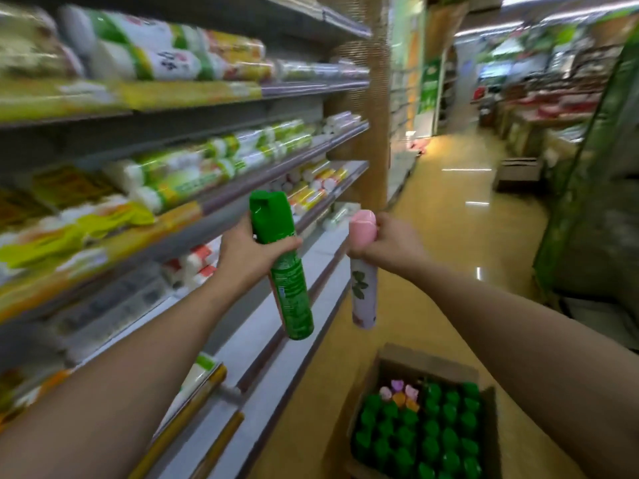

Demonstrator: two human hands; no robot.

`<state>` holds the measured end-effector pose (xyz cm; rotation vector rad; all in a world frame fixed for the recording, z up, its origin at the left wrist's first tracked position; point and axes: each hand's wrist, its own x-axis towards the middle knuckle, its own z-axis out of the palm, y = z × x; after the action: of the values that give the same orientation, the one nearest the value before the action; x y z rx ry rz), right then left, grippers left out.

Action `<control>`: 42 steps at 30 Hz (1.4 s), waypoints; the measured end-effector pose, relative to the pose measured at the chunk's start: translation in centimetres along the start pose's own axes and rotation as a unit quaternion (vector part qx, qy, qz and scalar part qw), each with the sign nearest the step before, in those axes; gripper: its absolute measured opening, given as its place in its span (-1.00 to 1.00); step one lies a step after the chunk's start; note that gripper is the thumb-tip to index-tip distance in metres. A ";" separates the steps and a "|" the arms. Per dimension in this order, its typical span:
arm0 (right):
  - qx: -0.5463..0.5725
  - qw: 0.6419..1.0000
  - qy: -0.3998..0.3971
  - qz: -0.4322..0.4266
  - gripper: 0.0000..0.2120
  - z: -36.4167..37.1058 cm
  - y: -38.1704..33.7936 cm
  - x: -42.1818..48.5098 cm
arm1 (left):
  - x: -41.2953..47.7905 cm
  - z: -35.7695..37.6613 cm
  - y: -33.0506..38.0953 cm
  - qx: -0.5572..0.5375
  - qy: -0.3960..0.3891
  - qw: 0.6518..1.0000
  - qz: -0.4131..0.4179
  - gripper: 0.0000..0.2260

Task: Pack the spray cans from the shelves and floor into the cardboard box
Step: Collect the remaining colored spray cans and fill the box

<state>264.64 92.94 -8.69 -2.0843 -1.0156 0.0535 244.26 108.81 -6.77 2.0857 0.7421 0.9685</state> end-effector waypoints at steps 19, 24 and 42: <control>-0.022 0.984 0.068 0.164 -0.42 -3.9 16.7 10.7 | 17.4 22.6 -0.8 -0.043 -0.185 0.980 0.053 -0.45; -0.012 0.967 0.096 0.237 -0.45 -3.0 19.0 12.2 | 22.0 28.0 -1.6 -0.037 -0.281 0.956 0.076 -0.53; -0.001 0.930 0.140 0.340 -0.46 -3.8 34.1 15.5 | 26.6 49.8 0.7 0.000 -0.399 0.910 0.109 -0.38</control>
<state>298.47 88.81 -24.75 -2.2712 -0.0943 0.0997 299.45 110.00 -18.80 2.3200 0.0809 0.1465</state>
